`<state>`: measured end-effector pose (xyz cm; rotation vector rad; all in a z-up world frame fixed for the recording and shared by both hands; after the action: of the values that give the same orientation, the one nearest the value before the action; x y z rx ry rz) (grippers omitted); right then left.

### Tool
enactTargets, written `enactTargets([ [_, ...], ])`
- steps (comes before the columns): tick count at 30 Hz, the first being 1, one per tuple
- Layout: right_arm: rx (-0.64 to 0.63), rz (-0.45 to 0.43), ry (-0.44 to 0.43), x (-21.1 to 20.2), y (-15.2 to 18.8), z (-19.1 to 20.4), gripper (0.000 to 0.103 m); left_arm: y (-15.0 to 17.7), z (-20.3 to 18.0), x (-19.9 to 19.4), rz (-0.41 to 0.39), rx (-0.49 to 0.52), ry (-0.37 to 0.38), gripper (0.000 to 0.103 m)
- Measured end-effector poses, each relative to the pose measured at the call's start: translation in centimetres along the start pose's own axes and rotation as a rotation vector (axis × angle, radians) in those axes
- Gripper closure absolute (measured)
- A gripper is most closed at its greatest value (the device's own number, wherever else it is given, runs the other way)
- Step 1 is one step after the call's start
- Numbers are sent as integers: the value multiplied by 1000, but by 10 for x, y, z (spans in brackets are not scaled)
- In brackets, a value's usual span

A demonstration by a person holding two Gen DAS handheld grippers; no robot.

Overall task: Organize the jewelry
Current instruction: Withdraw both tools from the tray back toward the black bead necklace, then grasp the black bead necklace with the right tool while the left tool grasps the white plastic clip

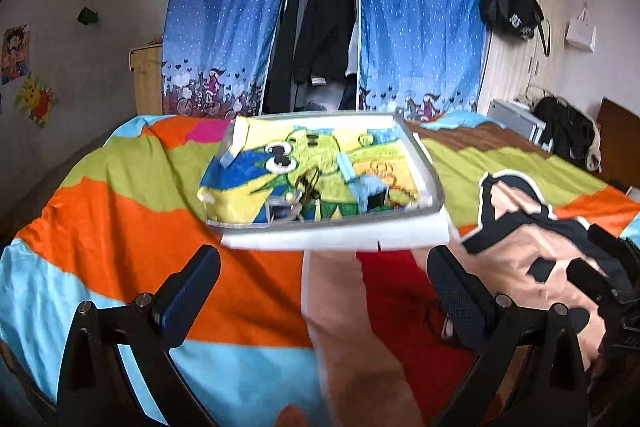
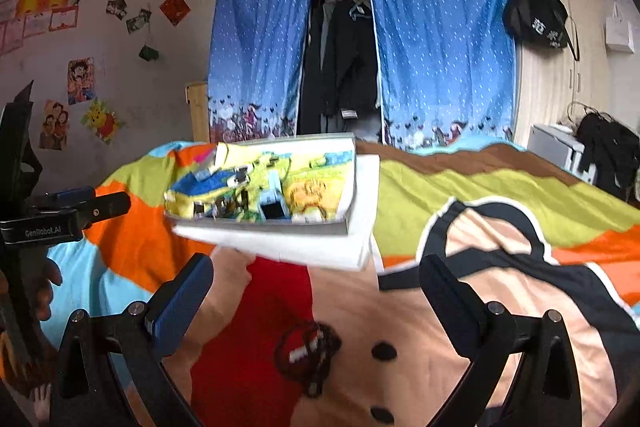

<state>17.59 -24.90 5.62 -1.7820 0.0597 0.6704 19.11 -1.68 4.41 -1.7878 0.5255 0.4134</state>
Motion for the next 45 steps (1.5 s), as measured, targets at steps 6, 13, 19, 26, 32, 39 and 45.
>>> enactTargets([
  [6,14,41,11,-15,30,3,0,37,1,-7,35,20,-20,2],
  [13,22,166,4,-12,67,4,0,77,2,2,168,38,-31,2],
  [19,67,251,-2,-2,91,-2,0,99,4,5,209,49,-56,2],
  [26,104,335,-15,15,109,-6,0,122,6,12,271,65,-68,2],
  [32,112,351,-48,27,114,-6,0,134,6,22,310,77,-82,2],
  [39,147,372,-54,38,121,-16,0,138,9,31,332,60,-94,2],
  [45,176,381,-74,43,124,-20,0,140,14,38,348,28,-102,2],
])
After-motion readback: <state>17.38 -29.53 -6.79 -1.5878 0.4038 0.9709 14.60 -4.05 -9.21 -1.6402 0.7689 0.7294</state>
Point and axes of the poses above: each gripper's, at about its wrist camera, not at the fingertips, and x roughly the way its jaws point, z to its left, y to its underside, the point moved 5 cm from there along x, roughly the way its jaws point, and after that the axes turned 11 degrees about -x, right-handed, at the moved point
